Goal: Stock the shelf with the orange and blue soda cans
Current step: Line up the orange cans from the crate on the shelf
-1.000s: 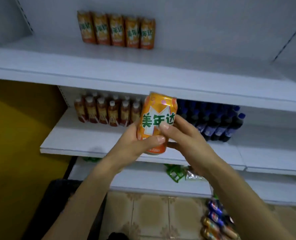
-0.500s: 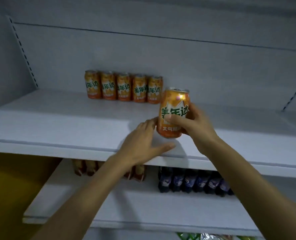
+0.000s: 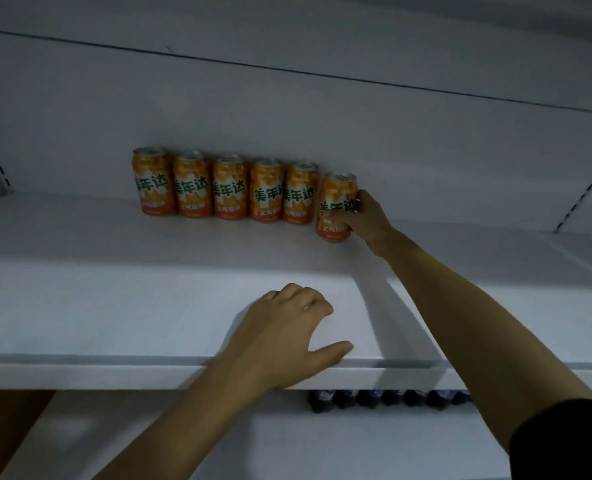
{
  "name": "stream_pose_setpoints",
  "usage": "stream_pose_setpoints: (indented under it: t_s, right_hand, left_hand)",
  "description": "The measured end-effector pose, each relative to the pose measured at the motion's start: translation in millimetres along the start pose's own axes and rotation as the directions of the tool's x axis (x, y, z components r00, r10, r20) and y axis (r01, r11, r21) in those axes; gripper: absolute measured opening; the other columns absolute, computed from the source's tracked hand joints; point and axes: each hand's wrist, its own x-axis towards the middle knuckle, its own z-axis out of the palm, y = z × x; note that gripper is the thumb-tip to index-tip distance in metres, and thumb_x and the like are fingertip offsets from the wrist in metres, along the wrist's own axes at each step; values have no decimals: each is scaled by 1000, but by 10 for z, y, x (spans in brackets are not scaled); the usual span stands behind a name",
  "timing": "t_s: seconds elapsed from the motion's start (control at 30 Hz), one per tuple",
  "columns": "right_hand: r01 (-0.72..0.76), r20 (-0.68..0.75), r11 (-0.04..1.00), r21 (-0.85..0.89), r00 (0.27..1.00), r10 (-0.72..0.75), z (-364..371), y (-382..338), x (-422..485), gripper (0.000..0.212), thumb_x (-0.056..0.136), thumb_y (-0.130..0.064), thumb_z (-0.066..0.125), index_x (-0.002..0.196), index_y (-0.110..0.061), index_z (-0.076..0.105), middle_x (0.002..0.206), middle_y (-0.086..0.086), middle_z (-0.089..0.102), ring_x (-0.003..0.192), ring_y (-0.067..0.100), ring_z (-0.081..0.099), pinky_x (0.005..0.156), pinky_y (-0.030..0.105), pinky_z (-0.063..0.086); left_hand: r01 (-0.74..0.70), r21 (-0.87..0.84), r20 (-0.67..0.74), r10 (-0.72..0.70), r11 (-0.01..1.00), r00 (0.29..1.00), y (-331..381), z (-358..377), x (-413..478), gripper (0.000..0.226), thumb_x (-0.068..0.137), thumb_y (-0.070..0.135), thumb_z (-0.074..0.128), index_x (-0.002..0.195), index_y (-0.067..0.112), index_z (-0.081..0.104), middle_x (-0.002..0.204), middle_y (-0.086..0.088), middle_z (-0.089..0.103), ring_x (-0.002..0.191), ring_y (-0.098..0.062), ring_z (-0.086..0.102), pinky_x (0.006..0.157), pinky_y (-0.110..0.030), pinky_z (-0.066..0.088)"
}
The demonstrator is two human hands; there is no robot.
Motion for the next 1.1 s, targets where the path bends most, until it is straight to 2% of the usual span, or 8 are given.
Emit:
stream_pose_setpoints:
  t_s: [0.1,0.2,0.27,0.37,0.53,0.77,0.87,1.1]
  right_hand:
    - [-17,-39,1000,10,999,17,24,123,89,43,74,-11,80,108,-18,55,109,2,62,102,17,60,97,40,48]
    - [-47,-152,977,-208,988,15,73,243,30,81,73,-27,82,137,-12,35,126,10,55,110,22,56,90,31,45]
    - [-44,-213,952,-304,977,-23,93,316,-28,92,69,-35,83,140,-11,29,123,12,55,111,25,56,83,30,43]
    - [-55,-247,933,-355,968,-36,115,365,-32,79,71,-38,81,131,-9,38,111,7,60,98,22,60,76,29,43]
    - [-58,-230,891,-451,972,-53,155,326,100,55,80,-31,73,122,-7,49,117,8,61,105,25,60,75,28,44]
    - [-94,-268,875,-475,963,-42,261,301,235,59,76,-35,75,119,-4,48,119,11,60,106,30,59,78,34,46]
    - [-120,-266,860,-496,964,-20,276,255,308,61,77,-35,75,121,-4,47,121,13,59,108,31,59,81,35,48]
    - [-138,-234,857,-496,972,21,237,186,286,69,75,-36,77,125,-3,43,125,14,55,114,31,56,83,36,46]
  left_hand:
    - [-9,-7,-18,9,1000,1000,2,8,-12,68,83,70,29,136,30,46,140,14,43,126,-5,36,102,-23,29]
    - [-7,-36,-29,6,999,1000,2,18,-10,68,83,70,31,134,28,49,138,13,47,125,-6,39,101,-24,31]
    - [-6,-32,-34,4,999,999,5,26,-10,69,82,70,30,134,28,50,138,13,47,125,-7,40,101,-24,32]
    - [-3,-23,-45,2,1000,999,4,39,-9,76,80,75,23,134,30,49,139,15,47,125,-6,39,100,-23,32]
    - [-2,-35,-66,0,999,998,8,55,-10,72,79,72,26,128,27,57,131,12,55,119,-9,48,95,-25,38]
    - [1,-45,-63,-4,999,998,-19,77,-1,66,83,70,34,132,29,52,135,14,50,121,-7,44,98,-24,35]
    - [-3,-43,-83,-1,999,997,-18,75,-4,63,83,69,38,125,27,58,128,12,56,116,-10,50,93,-26,40]
    - [-5,-37,-71,2,999,997,-26,80,-9,67,80,70,34,123,26,60,125,12,58,114,-9,50,91,-27,40]
